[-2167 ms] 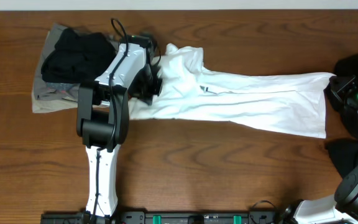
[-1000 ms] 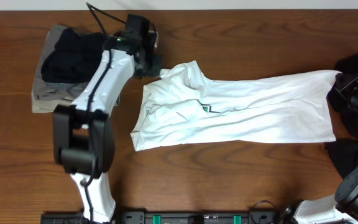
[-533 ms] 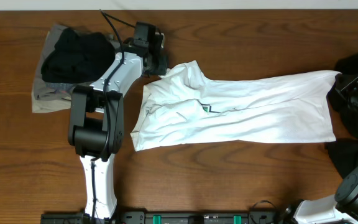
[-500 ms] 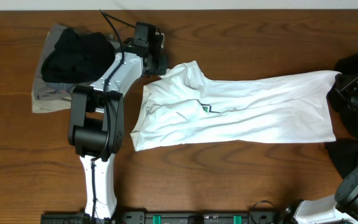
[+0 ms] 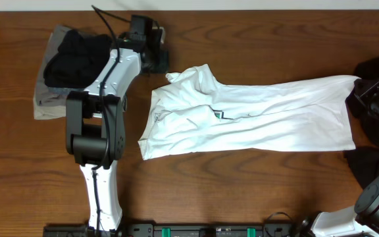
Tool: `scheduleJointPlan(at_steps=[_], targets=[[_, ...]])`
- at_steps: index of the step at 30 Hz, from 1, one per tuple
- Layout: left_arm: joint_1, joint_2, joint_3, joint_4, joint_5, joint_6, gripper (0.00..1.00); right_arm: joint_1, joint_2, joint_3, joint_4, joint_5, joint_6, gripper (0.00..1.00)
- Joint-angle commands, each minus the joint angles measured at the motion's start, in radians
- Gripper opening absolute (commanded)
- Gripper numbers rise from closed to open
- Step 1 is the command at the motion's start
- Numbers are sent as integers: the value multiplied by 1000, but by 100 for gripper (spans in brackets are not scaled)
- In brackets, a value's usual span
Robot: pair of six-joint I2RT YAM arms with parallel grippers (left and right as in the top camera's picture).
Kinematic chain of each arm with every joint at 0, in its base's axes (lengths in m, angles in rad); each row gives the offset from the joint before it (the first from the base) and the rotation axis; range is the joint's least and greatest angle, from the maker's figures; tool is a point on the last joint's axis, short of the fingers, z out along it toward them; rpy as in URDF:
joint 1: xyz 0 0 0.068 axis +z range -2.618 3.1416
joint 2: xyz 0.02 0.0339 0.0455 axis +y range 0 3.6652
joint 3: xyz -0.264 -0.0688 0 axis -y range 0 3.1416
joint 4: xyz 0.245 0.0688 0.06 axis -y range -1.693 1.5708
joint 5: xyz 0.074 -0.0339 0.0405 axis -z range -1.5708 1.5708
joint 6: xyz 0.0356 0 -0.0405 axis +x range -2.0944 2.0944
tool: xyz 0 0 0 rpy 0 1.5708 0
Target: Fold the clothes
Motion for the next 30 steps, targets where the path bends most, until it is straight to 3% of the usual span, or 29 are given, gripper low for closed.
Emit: scheduleJointPlan(at_steps=[1,10,13,15,18,24,30], targets=[[-3,-1,-8,-36,65,-8,56,-8,-15,-2,0,1,-12,1],[-36,39,-33,-21,64,26,54,-8,-15,-2,-1,8,-12,1],[-39,59,-33,-16,64,39,42,-8,-15,-2,-1,7,-12,1],[-39,69,-33,-12,64,39,23,-8,-15,-2,-1,7,-12,1],[-34,64,-31,27,60,42,6,-8,-15,-2,-2,7,-12,1],[-10,10,32,87,48,41,6,-8,-15,-2,-2,7,-12,1],[26,-44,73,113,-61,37,6,-9,-15,-2,-8,8,-12,1]])
